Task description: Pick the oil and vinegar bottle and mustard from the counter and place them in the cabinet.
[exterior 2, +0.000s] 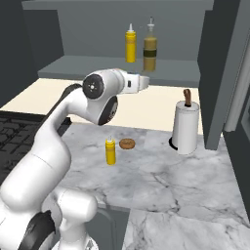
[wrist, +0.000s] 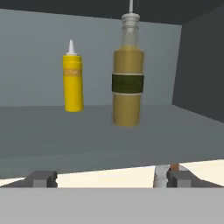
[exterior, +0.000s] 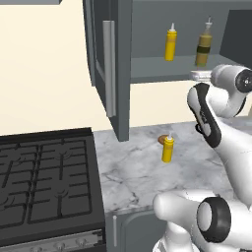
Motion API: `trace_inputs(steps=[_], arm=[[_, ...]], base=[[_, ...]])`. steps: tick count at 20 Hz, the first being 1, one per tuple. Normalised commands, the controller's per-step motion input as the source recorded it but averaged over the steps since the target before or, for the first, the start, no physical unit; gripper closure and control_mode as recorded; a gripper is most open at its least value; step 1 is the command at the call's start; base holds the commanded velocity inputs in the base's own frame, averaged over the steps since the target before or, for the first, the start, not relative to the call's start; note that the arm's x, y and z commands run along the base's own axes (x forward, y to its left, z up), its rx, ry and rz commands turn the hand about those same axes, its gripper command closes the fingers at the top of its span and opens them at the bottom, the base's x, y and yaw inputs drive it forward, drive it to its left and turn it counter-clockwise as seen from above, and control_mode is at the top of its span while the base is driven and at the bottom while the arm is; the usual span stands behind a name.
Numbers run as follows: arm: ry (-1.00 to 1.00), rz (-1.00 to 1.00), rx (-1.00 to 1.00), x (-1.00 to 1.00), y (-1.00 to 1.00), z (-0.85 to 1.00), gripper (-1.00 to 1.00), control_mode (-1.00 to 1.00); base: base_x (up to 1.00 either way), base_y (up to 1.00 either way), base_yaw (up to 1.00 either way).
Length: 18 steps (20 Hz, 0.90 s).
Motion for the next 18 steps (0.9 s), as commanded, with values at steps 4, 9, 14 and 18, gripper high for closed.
trace_inputs(steps=[4, 9, 14, 18], arm=[[0.00, 0.02, 0.00, -0.47, 0.41, -0.48, -1.00, -1.00], [0.07, 0.00, 0.00, -0.18, 0.26, -0.64, -1.00, -1.00], [0.19, 0.00, 0.03, 0.00, 0.11, -0.78, -1.00, -1.00], [0.20, 0.00, 0.08, 0.00, 0.03, -0.63, -1.00, -1.00]], base=[[0.00, 0.00, 0.00], [0.00, 0.00, 0.00], [0.00, 0.00, 0.00], [0.00, 0.00, 0.00]])
